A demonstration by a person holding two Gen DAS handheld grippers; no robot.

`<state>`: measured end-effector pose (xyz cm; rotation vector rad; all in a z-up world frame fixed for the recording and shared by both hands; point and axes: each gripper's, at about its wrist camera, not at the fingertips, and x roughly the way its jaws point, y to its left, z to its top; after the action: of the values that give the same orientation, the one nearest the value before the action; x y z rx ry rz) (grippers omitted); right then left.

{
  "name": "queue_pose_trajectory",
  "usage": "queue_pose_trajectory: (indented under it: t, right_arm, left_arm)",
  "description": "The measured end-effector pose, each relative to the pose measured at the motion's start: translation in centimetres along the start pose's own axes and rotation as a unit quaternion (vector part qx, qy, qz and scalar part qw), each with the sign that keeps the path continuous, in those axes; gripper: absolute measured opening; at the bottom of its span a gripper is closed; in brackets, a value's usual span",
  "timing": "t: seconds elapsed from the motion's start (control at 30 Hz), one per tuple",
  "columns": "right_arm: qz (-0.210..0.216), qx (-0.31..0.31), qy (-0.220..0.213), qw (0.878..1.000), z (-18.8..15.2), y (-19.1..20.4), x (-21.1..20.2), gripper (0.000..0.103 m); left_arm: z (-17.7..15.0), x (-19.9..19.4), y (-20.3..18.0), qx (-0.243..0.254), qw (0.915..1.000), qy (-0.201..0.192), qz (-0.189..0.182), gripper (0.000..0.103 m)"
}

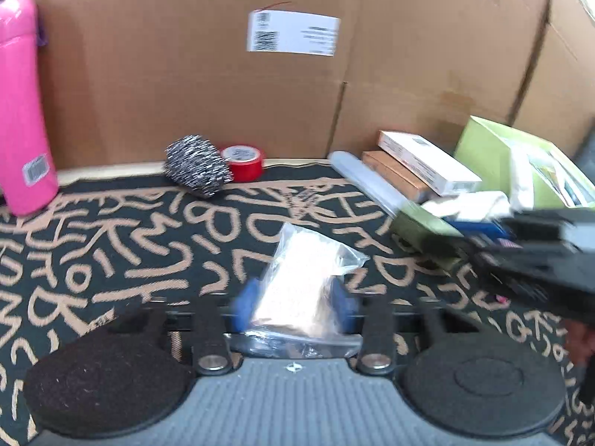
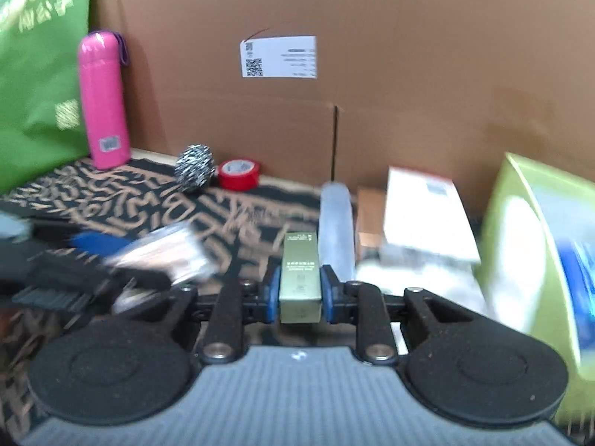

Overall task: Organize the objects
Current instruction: 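Grasp the bag of wooden sticks with the left gripper while the right grasps the green box, then lower the stick bag and green box into the shoebox and open both grippers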

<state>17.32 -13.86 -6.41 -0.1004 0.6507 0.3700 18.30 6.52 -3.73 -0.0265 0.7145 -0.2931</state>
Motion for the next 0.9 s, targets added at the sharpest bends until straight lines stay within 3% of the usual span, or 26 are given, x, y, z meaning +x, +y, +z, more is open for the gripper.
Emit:
queue_pose_trajectory:
  t: [0.1, 0.17, 0.2, 0.27, 0.37, 0.53, 0.7, 0.9]
  right_arm:
    - [0.006, 0.014, -0.001, 1.000, -2.2, -0.1, -2.8, 0.022]
    - [0.010, 0.028, -0.003, 1.000, -3.0, -0.3, -3.9, 0.022]
    - [0.009, 0.032, -0.004, 0.999, -3.4, -0.4, -4.2, 0.022]
    - [0.005, 0.035, -0.010, 0.999, -3.8, -0.5, -5.0, 0.022]
    - [0.004, 0.038, -0.033, 0.999, -4.2, -1.3, -7.2, 0.022]
    - [-0.013, 0.044, -0.088, 0.995, -4.0, -3.0, -11.3, 0.022]
    - [-0.059, 0.048, -0.141, 0.987, -3.6, -5.8, -15.1, 0.022]
    - [-0.123, 0.077, -0.176, 0.974, -3.6, -10.9, -18.0, 0.022]
  left_arm:
    - [0.1, 0.0, -0.9, 0.003, 0.9999, 0.008, -0.010, 0.039]
    - [-0.2, 0.4, -1.7, 0.005, 1.0000, 0.005, 0.005, 0.050]
    - [-0.4, 0.6, -2.1, 0.010, 0.9999, 0.005, 0.008, 0.050]
    - [-0.6, 0.4, -2.9, 0.023, 0.9997, 0.005, 0.007, 0.033]
    - [-0.3, -0.7, -3.4, -0.005, 0.9994, 0.009, -0.032, 0.027]
    - [1.6, -3.8, -6.9, -0.002, 0.9968, -0.033, -0.072, 0.027]
    - [4.3, -5.6, -12.4, 0.027, 0.9893, -0.074, -0.123, 0.027]
    - [7.3, -3.8, -18.5, 0.050, 0.9825, -0.076, -0.163, 0.027]
